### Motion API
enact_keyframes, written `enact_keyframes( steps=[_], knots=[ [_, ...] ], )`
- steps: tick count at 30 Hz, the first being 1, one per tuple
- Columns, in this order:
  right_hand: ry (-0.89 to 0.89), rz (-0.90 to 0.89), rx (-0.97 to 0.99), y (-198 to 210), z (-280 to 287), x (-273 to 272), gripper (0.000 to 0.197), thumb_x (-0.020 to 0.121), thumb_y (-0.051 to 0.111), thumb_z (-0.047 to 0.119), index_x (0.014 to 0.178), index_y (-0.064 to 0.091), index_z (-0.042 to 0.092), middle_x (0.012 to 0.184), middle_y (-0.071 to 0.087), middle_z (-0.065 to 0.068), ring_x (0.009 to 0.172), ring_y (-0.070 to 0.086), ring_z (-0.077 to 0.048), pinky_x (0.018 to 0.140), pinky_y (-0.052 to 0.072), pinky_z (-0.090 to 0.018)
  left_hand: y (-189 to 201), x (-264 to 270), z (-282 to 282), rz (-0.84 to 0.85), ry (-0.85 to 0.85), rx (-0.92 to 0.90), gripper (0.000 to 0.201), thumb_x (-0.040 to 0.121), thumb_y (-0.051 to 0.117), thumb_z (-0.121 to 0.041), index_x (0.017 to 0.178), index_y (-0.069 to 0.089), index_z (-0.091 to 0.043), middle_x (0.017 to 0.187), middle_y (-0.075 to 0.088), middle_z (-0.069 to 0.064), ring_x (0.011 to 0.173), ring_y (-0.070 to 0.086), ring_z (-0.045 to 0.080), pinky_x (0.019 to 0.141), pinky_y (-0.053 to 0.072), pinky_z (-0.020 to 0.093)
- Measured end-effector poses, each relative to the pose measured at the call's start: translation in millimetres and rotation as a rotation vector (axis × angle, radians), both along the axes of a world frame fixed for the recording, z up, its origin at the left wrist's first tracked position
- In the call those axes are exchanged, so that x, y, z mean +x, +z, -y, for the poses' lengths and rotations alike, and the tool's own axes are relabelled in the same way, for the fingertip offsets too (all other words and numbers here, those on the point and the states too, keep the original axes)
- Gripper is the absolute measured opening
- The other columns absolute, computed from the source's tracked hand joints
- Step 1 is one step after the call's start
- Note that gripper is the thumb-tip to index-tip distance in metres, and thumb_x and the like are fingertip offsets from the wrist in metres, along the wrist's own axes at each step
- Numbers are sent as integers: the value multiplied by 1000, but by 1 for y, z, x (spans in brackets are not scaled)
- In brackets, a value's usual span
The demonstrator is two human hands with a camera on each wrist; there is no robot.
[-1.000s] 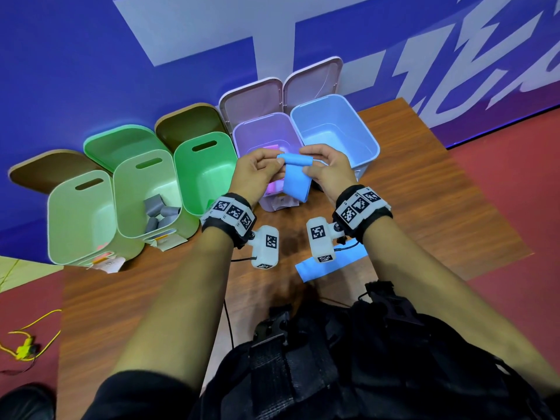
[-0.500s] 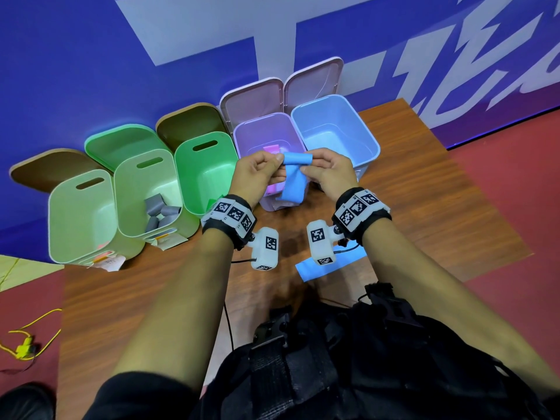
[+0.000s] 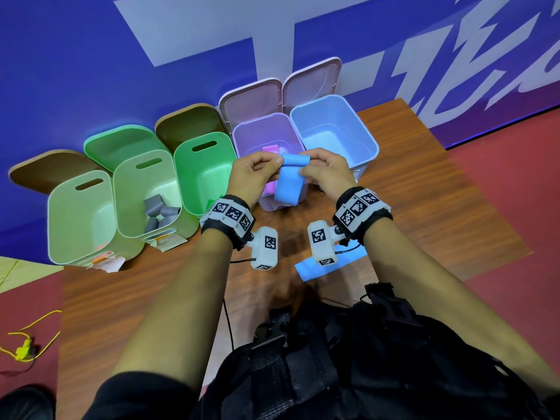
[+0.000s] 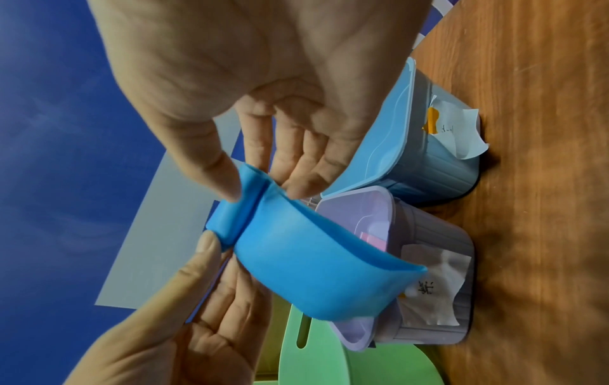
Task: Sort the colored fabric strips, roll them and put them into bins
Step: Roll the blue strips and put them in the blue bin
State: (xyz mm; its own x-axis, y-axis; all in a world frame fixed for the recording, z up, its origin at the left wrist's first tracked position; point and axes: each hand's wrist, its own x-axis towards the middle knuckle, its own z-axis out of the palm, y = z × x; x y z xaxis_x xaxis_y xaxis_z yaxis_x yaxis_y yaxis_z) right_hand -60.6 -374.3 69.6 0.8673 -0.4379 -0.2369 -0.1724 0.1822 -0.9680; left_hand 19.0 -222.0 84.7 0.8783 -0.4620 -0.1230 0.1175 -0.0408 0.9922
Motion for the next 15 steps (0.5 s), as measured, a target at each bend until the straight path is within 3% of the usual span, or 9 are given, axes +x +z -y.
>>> enact_keyframes(
  steps=[3, 7, 9, 12, 15],
  knots=[
    [-13, -1, 20, 0, -1, 2, 13, 81, 71, 16, 94, 71, 18, 91, 69, -4, 86, 64, -18, 74, 53, -31, -2, 1, -2, 24, -8, -4, 11, 89, 68, 2, 99, 70, -1, 85, 73, 9, 79, 68, 17, 81, 58, 29],
    [-31, 16, -60, -1, 0, -1, 13, 90, 72, 14, 102, 70, 12, 85, 68, -2, 67, 61, -5, 64, 49, -21, 0, 1, -3, 26, -43, 20, 13, 89, 66, 2, 99, 69, -7, 85, 71, 6, 82, 67, 15, 81, 56, 27],
    [-25, 25, -44, 1, 1, -1, 14, 89, 73, 12, 102, 70, 12, 85, 68, -4, 64, 60, -5, 63, 48, -21, 1, 0, -1, 5, -65, 43, 10, 92, 65, -5, 101, 68, -9, 88, 70, 6, 84, 67, 14, 82, 56, 26],
    [2, 36, -51, 2, 2, 1, 16, 83, 75, 15, 97, 72, 19, 94, 71, -7, 86, 66, -17, 73, 52, -27, 0, -1, 0, 12, -74, 78, 10, 94, 65, -14, 101, 69, -8, 90, 71, 5, 87, 67, 15, 86, 56, 29],
    [18, 53, -39, 2, 1, 0, 19, 84, 73, 7, 100, 71, 16, 97, 71, -6, 94, 65, -20, 78, 51, -25, -1, 0, 1, 10, -71, 56, 10, 91, 69, -9, 100, 68, -5, 90, 70, 13, 87, 67, 21, 90, 57, 38]
  ],
)
